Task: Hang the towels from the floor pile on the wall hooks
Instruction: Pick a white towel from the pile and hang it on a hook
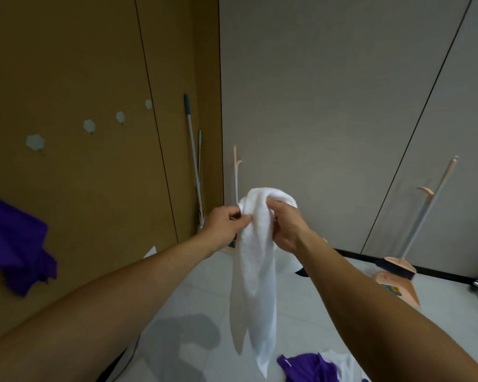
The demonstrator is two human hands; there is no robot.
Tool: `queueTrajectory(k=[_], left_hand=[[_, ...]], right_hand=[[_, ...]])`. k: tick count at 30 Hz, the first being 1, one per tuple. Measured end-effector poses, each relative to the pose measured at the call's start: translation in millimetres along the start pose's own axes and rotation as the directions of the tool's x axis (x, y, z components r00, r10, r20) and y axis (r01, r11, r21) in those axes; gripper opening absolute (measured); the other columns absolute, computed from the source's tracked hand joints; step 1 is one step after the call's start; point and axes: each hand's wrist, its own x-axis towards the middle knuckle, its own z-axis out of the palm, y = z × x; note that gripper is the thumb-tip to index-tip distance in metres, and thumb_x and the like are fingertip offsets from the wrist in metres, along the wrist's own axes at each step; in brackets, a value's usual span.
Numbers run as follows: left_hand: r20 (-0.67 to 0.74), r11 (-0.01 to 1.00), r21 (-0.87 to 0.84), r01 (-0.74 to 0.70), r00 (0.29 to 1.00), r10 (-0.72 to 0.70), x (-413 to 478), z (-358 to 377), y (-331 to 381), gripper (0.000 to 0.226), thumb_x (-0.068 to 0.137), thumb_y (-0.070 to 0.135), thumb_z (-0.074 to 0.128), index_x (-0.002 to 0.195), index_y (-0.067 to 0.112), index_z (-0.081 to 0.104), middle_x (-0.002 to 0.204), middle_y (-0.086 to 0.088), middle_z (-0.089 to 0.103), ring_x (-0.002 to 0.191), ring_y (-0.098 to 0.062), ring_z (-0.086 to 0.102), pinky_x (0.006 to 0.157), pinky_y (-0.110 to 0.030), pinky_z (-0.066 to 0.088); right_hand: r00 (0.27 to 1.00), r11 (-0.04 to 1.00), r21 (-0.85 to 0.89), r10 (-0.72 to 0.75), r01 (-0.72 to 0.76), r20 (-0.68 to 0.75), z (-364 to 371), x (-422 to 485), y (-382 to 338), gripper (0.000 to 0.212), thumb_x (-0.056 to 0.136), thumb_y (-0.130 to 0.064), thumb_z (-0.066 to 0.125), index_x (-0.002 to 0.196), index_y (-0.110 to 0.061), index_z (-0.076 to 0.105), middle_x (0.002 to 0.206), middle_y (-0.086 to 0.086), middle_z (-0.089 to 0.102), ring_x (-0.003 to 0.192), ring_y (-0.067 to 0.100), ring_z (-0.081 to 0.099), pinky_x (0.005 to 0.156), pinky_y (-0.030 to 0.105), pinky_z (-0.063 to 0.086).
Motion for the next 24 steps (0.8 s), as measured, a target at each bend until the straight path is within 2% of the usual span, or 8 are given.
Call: queueTrajectory(k=[3,6,9,12,14,17,21,24], left_hand=[[-0.107,0.99,0.132,-0.056,0.992,0.071,6.6,0.7,-3.5,0.035,0.094,0.037,0.055,0.082,0.006,0.065,0.086,-0.016,0.063,0.075,-0.027,0.061,0.064,-0.038,0.051],[-0.106,1.0,0.0,-0.03,0.994,0.029,9.3,-1.3,1.8,0.02,0.093,0.039,0.057,0.085,0.025,0.069,0.097,-0.009,0.069,0.085,-0.019,0.064,0.078,-0.038,0.054],[-0.001,0.976,-0.214,0.047,0.999,-0.048,10.6,-4.3,9.9,0.013,0.087,0.036,0.066,0.092,0.026,0.073,0.087,0.006,0.074,0.079,-0.013,0.07,0.065,-0.027,0.057],[-0.02,0.912,-0.401,0.091,0.994,-0.109,12.0,-7.4,15.6,0.014,0.088,0.022,0.067,0.078,0.012,0.066,0.065,0.002,0.07,0.057,-0.012,0.066,0.049,-0.019,0.049],[-0.045,0.884,-0.452,0.12,0.987,-0.157,13.1,-13.1,18.5,0.016,0.09,0.021,0.063,0.079,0.01,0.059,0.064,0.0,0.066,0.054,-0.012,0.061,0.048,-0.02,0.048],[-0.062,0.909,-0.386,0.155,0.979,-0.193,15.1,-22.1,17.2,0.019,0.094,0.027,0.058,0.098,0.008,0.054,0.085,-0.007,0.061,0.072,-0.019,0.058,0.064,-0.029,0.049],[-0.066,0.934,-0.278,0.223,0.966,-0.25,15.7,-29.5,13.0,0.022,0.096,0.028,0.054,0.107,0.008,0.052,0.089,-0.006,0.06,0.074,-0.016,0.059,0.055,-0.025,0.05],[-0.117,0.934,-0.241,0.262,0.948,-0.296,20.2,-38.2,7.3,0.031,0.097,0.029,0.053,0.118,0.007,0.053,0.095,-0.005,0.06,0.084,-0.019,0.059,0.066,-0.029,0.048]], right_hand=[[1.0,1.0,0.015,0.017,-0.017,0.006,3.2,-2.5,-2.8,0.042,0.096,-0.029,0.056,0.123,0.004,0.058,0.124,0.027,0.06,0.115,0.036,0.06,0.104,0.048,0.044],[0.979,0.998,-0.002,0.063,-0.064,0.193,-0.3,-10.1,-4.4,0.054,0.081,-0.037,0.071,0.119,0.001,0.064,0.118,0.022,0.064,0.106,0.033,0.065,0.097,0.044,0.051],[0.961,0.986,0.044,0.147,-0.162,0.235,-2.9,-10.6,1.3,0.056,0.082,-0.051,0.068,0.119,-0.009,0.067,0.117,0.015,0.068,0.105,0.029,0.067,0.081,0.039,0.057],[0.988,0.981,0.144,0.118,-0.132,0.099,-7.5,-3.3,3.0,0.062,0.081,-0.056,0.065,0.123,-0.009,0.064,0.112,0.015,0.071,0.106,0.03,0.066,0.09,0.043,0.053],[0.992,0.98,0.161,0.107,-0.117,0.067,-12.2,-0.1,4.7,0.065,0.077,-0.055,0.067,0.121,-0.007,0.063,0.11,0.017,0.071,0.107,0.031,0.066,0.095,0.044,0.05],[0.989,0.979,0.17,0.092,-0.111,0.118,-16.4,-2.2,8.8,0.064,0.076,-0.053,0.067,0.12,-0.007,0.065,0.115,0.019,0.069,0.11,0.034,0.064,0.099,0.046,0.047],[0.973,0.96,0.234,0.105,-0.153,0.204,-25.4,-8.5,9.0,0.055,0.078,-0.043,0.07,0.12,-0.007,0.066,0.12,0.017,0.067,0.11,0.034,0.065,0.092,0.046,0.051],[0.976,0.945,0.278,0.122,-0.169,0.179,-33.3,-12.2,7.2,0.045,0.079,-0.037,0.07,0.109,-0.003,0.071,0.112,0.017,0.07,0.099,0.035,0.069,0.083,0.044,0.054]])
